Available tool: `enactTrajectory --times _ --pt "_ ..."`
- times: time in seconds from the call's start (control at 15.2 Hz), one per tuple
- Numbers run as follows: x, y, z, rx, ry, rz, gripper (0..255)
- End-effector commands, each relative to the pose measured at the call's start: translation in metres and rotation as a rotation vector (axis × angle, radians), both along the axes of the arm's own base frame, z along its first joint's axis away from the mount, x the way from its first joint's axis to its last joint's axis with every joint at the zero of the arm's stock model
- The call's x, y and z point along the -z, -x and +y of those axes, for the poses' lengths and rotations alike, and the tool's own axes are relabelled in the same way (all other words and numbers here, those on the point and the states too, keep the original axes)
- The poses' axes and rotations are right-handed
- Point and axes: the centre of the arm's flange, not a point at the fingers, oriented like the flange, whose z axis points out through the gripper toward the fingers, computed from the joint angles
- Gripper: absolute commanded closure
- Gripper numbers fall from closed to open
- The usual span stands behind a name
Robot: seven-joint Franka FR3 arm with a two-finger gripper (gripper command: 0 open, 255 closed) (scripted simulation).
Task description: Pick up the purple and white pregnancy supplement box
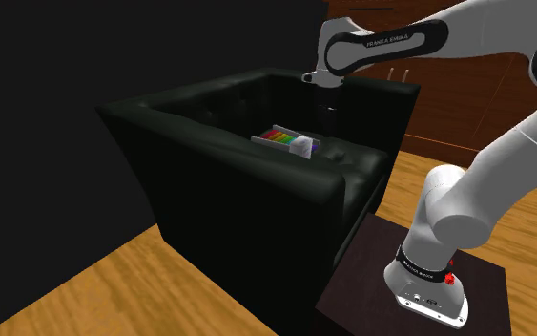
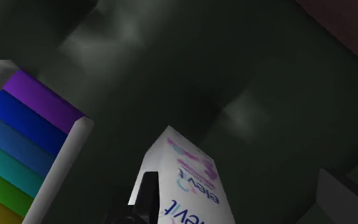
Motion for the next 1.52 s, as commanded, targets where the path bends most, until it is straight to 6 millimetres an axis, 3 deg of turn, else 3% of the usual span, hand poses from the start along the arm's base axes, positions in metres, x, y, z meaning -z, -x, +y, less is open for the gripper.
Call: enactTrajectory --times 0.0,0.26,0.79,0.92,0.99,1.45 --pt "0.013 -0.02 -0.008 -0.12 -0.013 -0.008 0" --pt "0.037 -0.065 -0.016 -0.337 -0.041 -0.02 0" --pt "0.077 -0.066 -0.016 -0.339 -0.041 -0.02 0" --pt "0.077 -0.066 -0.016 -0.339 -0.041 -0.02 0" --pt "0.076 -0.066 -0.016 -0.339 -0.041 -0.02 255" --pt "0.076 -0.066 -0.016 -0.339 -0.041 -0.02 255"
